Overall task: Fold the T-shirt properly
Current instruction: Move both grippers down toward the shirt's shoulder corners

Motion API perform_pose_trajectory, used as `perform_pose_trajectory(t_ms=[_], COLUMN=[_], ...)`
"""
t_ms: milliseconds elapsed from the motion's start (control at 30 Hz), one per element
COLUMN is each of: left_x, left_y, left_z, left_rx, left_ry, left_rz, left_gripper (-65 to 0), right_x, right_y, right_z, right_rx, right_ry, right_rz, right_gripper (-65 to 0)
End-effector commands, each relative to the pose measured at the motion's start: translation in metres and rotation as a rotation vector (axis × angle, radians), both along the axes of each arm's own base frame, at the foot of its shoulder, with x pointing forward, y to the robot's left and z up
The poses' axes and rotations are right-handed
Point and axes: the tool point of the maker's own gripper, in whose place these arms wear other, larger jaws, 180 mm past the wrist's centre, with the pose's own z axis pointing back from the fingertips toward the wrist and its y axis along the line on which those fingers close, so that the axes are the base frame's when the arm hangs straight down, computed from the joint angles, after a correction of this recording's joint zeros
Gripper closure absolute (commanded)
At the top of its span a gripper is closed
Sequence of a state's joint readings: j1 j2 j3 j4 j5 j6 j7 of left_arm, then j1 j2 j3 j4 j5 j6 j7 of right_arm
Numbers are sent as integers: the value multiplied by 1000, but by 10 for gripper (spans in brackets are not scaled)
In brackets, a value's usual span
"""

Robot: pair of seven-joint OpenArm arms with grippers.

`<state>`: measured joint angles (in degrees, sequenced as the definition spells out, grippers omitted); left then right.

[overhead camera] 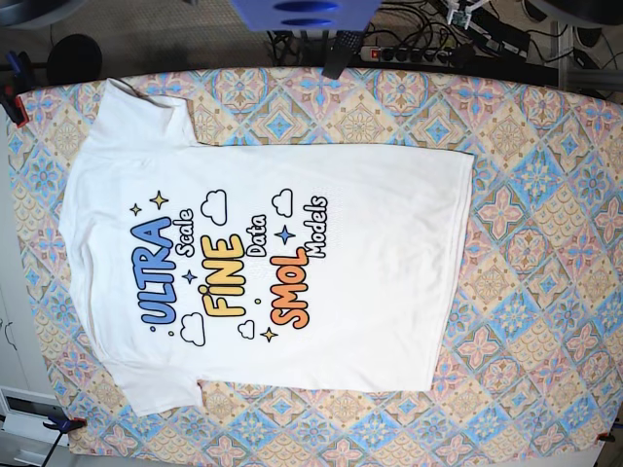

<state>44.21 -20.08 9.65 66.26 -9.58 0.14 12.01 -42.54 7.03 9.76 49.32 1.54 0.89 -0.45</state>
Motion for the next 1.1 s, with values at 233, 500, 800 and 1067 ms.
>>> perform_pose_trajectory(t_ms=[233, 500, 800, 1067], left_x=[19, 84, 165, 233], left_y=[-2, -24, -17, -5], left_z=[59, 134, 163, 170], left_rx=[-89, -160, -271, -445], left_ry=[-106, -341, -501, -528], left_rz=[-5, -1, 200, 485], left_gripper=[-7, -7, -9, -159], right_x=[-4, 62, 124, 161], right_y=[-40, -54, -24, -13], right_z=[67, 132, 163, 164], right_rx=[-37, -52, 30, 70], right_ry=[-151, -368, -432, -440], right_rz=[-163, -114, -52, -48], right_gripper=[0, 0, 0, 0])
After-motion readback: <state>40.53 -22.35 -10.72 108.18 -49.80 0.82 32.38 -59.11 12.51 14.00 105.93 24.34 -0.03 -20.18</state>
